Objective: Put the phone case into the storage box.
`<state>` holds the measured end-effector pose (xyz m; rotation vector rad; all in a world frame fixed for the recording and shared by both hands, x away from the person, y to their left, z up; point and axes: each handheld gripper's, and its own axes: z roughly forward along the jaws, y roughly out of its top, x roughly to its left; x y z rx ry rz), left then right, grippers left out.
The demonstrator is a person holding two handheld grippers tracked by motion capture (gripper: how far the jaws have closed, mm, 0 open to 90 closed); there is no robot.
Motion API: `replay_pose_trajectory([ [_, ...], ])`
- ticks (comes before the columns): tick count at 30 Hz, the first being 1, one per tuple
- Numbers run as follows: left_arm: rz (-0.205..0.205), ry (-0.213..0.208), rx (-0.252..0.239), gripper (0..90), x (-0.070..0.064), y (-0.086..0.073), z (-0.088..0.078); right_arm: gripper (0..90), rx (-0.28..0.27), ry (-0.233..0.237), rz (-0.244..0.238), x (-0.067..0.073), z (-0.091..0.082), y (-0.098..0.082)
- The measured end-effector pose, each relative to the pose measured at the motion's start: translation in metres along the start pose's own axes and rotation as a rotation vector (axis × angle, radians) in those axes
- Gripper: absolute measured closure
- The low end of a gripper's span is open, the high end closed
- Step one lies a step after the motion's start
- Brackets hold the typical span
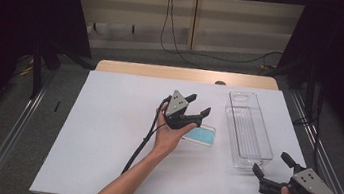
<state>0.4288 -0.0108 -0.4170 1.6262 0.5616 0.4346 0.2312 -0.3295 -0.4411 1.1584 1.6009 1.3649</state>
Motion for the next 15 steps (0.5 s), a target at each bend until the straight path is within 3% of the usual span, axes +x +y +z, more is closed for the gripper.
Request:
replay_pose_trajectory([
  [4,0.004,-0.015,0.007,45.5,0.001,-0.002,0.003,0.0,0.0,0.001,-0.005,0.0,0.0,0.0],
  [5,-0.001,-0.022,0.01,53.6,0.002,-0.003,0.004,0.0,0.0,0.001,-0.004,0.0,-0.001,0.0],
  [6,-0.004,-0.022,0.016,53.6,0.002,-0.004,0.004,0.0,0.0,0.001,-0.004,0.0,-0.001,0.0],
  [11,-0.007,-0.048,0.05,72.8,0.004,-0.006,0.008,0.0,0.001,-0.001,-0.005,0.0,0.0,0.0],
  [15,-0.014,-0.071,0.066,82.9,0.003,-0.005,0.012,0.0,0.003,0.001,-0.005,-0.001,0.0,0.0],
])
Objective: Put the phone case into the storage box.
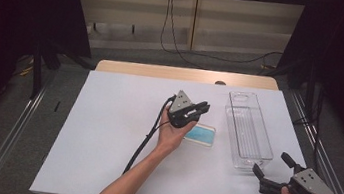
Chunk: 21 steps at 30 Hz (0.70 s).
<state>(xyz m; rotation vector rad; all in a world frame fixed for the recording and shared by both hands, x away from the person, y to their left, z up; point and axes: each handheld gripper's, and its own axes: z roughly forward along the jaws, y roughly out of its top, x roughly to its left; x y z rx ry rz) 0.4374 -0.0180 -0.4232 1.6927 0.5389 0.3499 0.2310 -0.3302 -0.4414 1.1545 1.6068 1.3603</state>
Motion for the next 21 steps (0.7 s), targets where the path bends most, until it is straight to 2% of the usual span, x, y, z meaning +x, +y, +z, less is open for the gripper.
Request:
replay_pose_trajectory([
  [2,0.006,-0.002,0.004,85.9,-0.001,0.001,0.001,0.0,0.001,0.001,0.001,0.0,0.0,0.0],
  [4,-0.006,-0.019,0.007,90.0,-0.001,0.002,0.003,0.0,0.0,0.001,0.0,0.0,0.0,0.0],
  [6,-0.006,-0.01,0.013,90.0,-0.001,0.001,0.004,0.0,-0.001,0.002,0.002,0.0,0.0,0.0],
  [7,-0.015,-0.022,0.019,90.0,-0.001,0.001,0.004,0.0,-0.001,0.001,0.003,0.0,0.0,0.0],
  [9,-0.021,-0.009,0.034,90.0,-0.001,0.0,0.006,0.0,0.0,0.001,0.002,0.0,-0.001,0.0],
  [10,-0.034,-0.018,0.042,90.0,0.0,-0.001,0.006,0.0,-0.001,0.001,0.002,0.0,-0.001,0.0],
  [12,-0.056,-0.029,0.073,90.0,0.001,-0.002,0.009,0.0,0.0,0.001,0.002,0.0,0.0,0.0],
  [15,-0.064,-0.069,0.158,90.0,0.004,-0.002,0.014,0.0,0.001,0.001,0.002,0.0,0.0,0.0],
  [21,-0.099,-0.076,0.224,90.0,0.006,-0.002,0.02,0.0,0.001,0.005,0.001,0.0,0.0,0.0],
])
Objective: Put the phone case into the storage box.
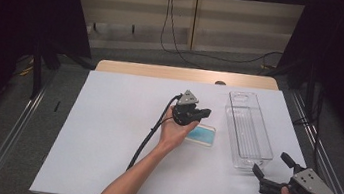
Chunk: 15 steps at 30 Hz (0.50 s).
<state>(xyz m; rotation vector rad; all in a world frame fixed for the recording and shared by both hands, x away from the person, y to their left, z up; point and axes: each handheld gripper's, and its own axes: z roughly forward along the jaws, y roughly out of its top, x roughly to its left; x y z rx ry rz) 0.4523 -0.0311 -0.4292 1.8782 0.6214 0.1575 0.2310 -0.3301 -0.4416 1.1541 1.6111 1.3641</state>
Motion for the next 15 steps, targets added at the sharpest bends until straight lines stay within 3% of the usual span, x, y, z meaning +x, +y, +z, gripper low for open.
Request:
replay_pose_trajectory([
  [3,0.002,0.006,0.032,90.0,0.001,0.001,0.002,0.0,0.0,0.0,0.0,0.0,0.0,0.0],
  [7,-0.03,0.018,0.05,90.0,0.003,0.003,0.006,0.0,0.0,0.0,0.002,0.0,0.0,0.0],
  [15,-0.034,0.027,0.128,89.9,0.003,0.007,0.013,0.0,0.0,0.002,0.001,0.0,0.0,0.0],
])
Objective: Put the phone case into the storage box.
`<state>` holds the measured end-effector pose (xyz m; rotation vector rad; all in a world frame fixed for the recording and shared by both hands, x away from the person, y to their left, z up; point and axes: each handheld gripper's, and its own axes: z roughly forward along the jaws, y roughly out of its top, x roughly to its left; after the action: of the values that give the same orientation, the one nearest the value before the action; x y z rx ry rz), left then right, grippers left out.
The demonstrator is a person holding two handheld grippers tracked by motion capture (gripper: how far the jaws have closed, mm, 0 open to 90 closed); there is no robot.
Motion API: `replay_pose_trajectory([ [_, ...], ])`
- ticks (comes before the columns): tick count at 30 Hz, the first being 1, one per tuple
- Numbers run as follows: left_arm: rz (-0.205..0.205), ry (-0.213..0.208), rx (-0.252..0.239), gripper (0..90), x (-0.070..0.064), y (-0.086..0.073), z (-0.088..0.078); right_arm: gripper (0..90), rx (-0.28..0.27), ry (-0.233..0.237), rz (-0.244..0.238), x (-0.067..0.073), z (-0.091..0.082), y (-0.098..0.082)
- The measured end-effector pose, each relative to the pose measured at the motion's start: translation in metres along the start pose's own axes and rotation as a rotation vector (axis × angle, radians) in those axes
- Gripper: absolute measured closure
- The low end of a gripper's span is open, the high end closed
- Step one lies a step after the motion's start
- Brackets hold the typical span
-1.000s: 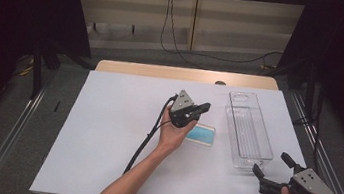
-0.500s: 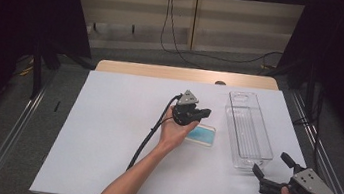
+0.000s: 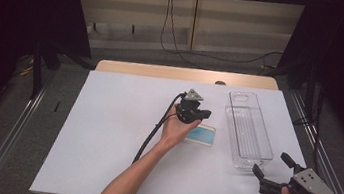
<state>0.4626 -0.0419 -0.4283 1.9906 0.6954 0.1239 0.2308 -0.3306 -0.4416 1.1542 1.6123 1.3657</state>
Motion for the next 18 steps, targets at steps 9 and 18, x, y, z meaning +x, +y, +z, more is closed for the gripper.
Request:
replay_pose_trajectory([
  [9,-0.022,0.014,0.082,90.0,0.004,0.0,0.008,0.0,-0.001,0.005,0.005,0.001,0.0,0.0],
  [18,-0.022,0.055,0.156,90.0,0.004,0.002,0.022,0.0,-0.001,0.006,0.004,0.001,0.0,0.0],
])
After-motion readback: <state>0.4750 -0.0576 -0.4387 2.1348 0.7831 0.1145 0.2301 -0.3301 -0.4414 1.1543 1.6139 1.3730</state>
